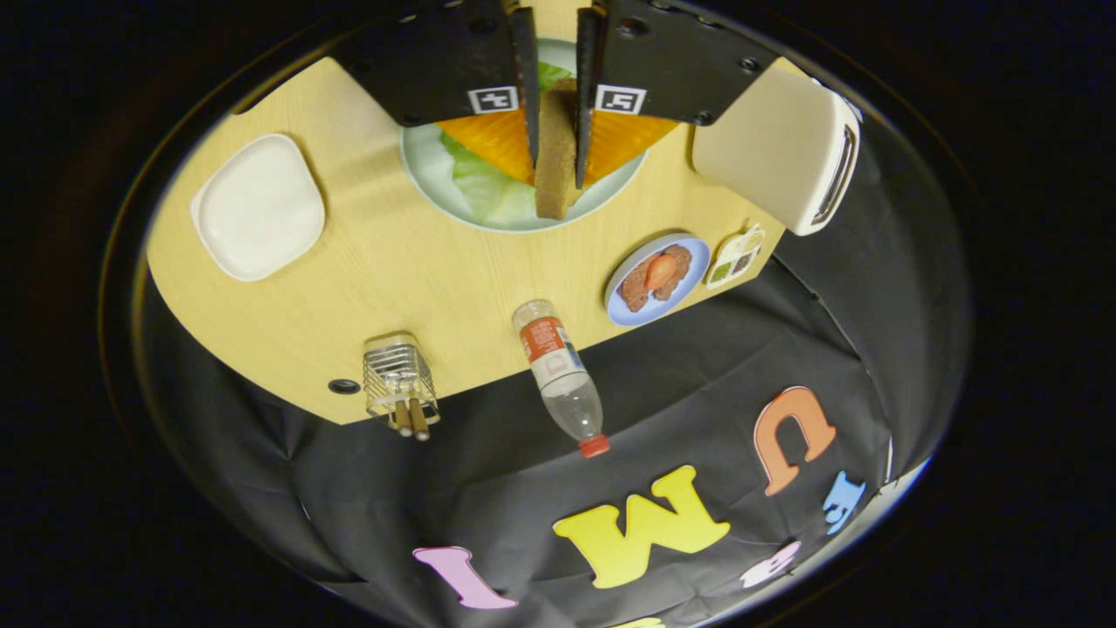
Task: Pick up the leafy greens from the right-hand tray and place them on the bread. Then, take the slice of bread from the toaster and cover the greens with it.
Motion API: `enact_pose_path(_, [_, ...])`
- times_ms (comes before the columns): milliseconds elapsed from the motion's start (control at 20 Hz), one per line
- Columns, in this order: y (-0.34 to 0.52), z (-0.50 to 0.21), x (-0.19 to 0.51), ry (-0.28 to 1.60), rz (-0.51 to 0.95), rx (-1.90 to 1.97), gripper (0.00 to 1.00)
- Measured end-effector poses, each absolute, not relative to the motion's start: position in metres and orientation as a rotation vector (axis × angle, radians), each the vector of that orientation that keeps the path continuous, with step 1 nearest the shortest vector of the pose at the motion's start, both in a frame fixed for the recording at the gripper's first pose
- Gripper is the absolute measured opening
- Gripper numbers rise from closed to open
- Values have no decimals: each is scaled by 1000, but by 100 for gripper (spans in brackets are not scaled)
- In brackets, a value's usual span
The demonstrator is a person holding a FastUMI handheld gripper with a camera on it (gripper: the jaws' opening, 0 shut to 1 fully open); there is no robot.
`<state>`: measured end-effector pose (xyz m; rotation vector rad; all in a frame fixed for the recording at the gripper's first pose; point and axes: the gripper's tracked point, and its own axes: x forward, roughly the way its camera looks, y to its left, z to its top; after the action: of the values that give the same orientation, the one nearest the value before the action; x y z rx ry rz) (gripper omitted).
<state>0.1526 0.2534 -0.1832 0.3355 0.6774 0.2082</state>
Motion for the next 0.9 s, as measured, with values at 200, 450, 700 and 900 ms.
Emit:
enact_pose_path(200, [241, -196, 157, 678, 212, 299, 30])
enact_pose_path(450, [231, -202, 157, 654, 219, 218, 46])
enact_pose_path(700, [217, -205, 158, 644, 162, 179, 53])
enact_pose_path(900, [204, -204, 156, 635, 119, 164, 57])
